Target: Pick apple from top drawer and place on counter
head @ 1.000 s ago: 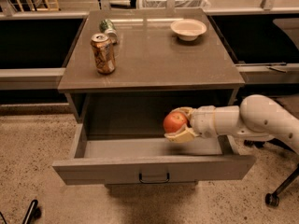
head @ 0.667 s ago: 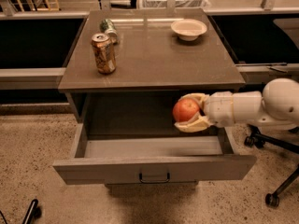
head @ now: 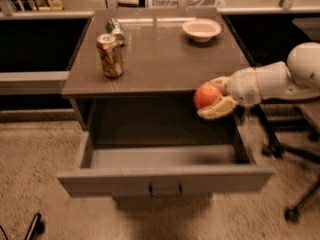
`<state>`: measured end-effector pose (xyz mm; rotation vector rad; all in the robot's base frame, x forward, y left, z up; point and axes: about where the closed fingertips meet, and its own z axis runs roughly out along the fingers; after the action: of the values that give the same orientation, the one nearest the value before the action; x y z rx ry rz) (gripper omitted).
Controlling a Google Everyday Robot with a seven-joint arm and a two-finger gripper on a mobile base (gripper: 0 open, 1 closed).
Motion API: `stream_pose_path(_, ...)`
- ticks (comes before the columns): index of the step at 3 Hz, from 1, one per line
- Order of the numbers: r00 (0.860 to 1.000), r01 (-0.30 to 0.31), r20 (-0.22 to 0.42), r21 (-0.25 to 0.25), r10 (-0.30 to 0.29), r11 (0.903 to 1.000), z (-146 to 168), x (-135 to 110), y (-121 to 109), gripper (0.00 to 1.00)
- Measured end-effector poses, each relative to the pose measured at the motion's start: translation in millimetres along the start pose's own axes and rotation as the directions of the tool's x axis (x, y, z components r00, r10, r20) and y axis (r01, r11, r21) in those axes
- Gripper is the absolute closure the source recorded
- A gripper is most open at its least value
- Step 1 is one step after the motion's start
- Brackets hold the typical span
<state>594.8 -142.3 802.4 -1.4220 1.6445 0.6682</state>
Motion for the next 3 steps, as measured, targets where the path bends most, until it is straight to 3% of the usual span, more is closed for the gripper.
stream_pose_path(3, 1.000, -0.014, 0.007, 0.030, 0.014, 0.9995, -9, -12, -6, 1.00)
